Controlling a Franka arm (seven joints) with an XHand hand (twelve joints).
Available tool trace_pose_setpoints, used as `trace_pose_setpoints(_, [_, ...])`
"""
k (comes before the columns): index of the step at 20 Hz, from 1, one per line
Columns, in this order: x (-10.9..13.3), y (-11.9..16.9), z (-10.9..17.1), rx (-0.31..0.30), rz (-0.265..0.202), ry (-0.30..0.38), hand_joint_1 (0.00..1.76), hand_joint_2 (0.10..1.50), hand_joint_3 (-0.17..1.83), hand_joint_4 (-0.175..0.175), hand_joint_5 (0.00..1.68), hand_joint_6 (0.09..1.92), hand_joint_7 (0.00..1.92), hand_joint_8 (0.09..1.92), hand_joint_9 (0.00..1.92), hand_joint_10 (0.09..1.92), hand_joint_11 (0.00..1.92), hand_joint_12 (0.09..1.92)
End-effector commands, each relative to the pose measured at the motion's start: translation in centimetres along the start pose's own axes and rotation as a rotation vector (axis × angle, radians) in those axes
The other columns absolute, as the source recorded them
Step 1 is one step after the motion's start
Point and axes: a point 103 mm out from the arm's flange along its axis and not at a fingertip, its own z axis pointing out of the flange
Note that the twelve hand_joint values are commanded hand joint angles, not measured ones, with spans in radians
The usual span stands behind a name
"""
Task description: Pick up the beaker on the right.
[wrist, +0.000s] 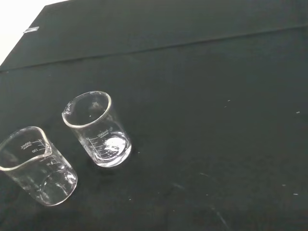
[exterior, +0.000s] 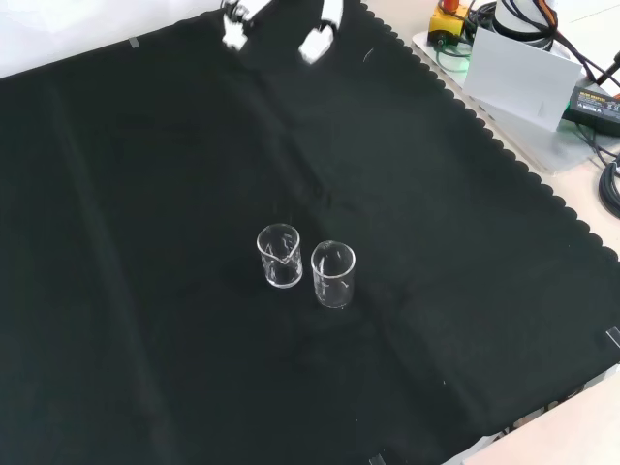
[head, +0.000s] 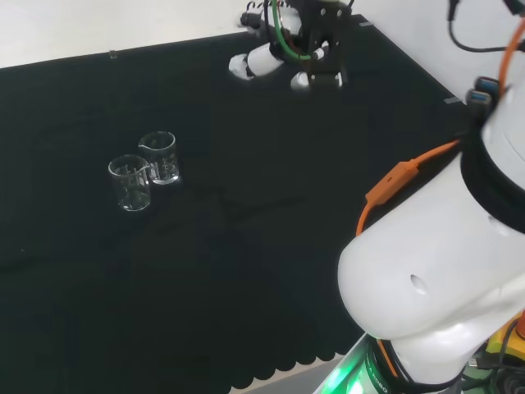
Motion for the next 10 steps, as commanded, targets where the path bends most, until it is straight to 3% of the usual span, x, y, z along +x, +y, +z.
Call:
trace_pose_setpoints(1, [-0.4, 6.2, 4.0, -0.013, -0.088, 0.113, 0.73, 0.69, 0.70, -0.056, 0.25, 0.09, 0.16, 0.61, 0.26, 0.66, 0.00, 1.17])
trace_pose_setpoints(10, [-1.3, 9.1, 9.3, 0.035, -0.171, 0.199, 0.73, 0.61, 0.76, -0.060, 0.25, 0.09, 0.17, 0.62, 0.26, 0.66, 0.00, 1.18])
